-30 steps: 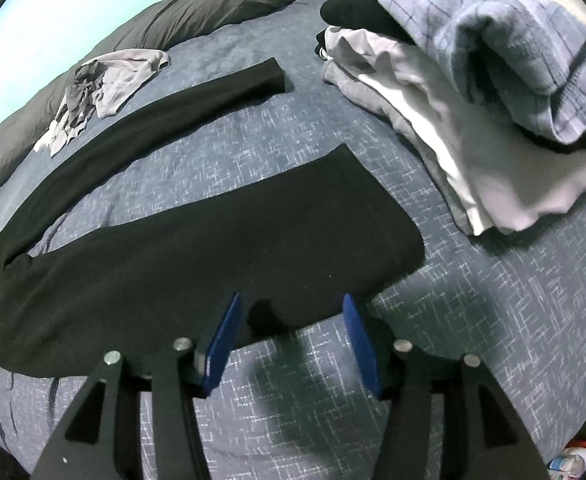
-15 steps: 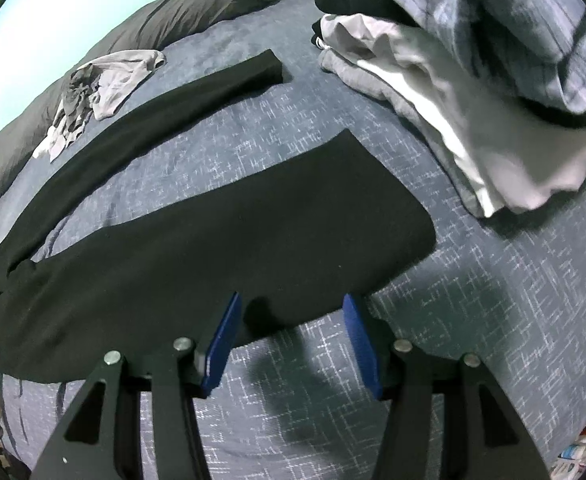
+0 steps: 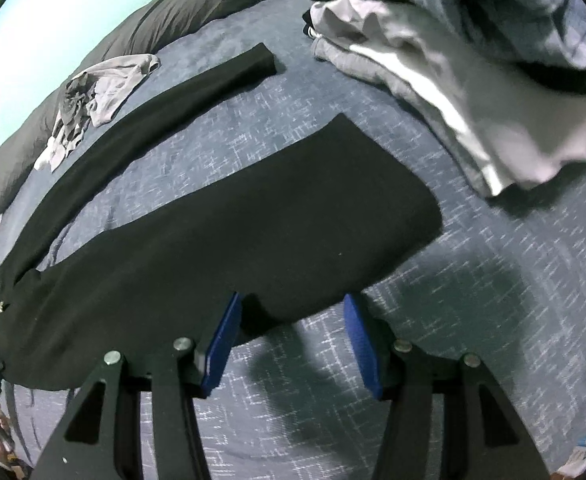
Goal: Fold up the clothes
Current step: 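Move the left gripper to the sweatshirt body edge and grasp it, then lift and fold the body edge with the left gripper while the right gripper grasps the sweatshirt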
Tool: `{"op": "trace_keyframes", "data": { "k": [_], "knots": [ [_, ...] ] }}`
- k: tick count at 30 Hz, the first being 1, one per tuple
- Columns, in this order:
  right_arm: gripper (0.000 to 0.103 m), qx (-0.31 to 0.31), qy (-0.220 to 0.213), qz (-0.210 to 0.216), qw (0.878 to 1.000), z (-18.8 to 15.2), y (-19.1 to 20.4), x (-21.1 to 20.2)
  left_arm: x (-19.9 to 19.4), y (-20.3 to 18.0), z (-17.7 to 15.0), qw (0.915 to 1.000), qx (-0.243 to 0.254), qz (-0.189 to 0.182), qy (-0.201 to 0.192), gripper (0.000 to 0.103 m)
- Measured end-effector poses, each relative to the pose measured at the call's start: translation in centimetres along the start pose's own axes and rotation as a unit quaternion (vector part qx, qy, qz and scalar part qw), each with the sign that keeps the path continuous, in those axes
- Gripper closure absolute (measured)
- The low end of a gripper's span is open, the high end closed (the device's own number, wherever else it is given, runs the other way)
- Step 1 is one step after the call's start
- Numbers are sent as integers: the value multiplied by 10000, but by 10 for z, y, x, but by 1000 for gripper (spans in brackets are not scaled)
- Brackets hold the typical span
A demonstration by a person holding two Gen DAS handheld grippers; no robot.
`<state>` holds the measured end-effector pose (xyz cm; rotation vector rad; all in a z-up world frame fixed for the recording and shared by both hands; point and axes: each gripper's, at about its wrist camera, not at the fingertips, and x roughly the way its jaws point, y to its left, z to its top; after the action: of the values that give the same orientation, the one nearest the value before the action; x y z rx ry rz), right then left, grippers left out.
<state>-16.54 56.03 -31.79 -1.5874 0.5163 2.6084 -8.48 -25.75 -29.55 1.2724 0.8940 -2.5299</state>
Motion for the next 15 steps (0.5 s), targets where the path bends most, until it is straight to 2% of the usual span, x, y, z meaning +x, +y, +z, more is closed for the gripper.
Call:
{"op": "trace_keyframes", "data": {
  "k": [6,11,12,14,15],
  "knots": [
    [49,276,12,89,9996,1,-3,5,-2,-3,2,10000,28,-9,-18,85],
    [51,242,-107,125,9996,3,3,6,-5,-11,7,9999,135,-34,-73,86],
    [55,212,-126,111,9996,4,5,5,-6,-12,8,9999,142,-47,-86,86],
    [83,151,-164,82,9997,6,8,5,-8,-15,10,9997,186,-60,-113,86],
    [87,121,-184,67,9997,6,9,4,-9,-17,11,9997,218,-61,-120,86]
  ]
}}
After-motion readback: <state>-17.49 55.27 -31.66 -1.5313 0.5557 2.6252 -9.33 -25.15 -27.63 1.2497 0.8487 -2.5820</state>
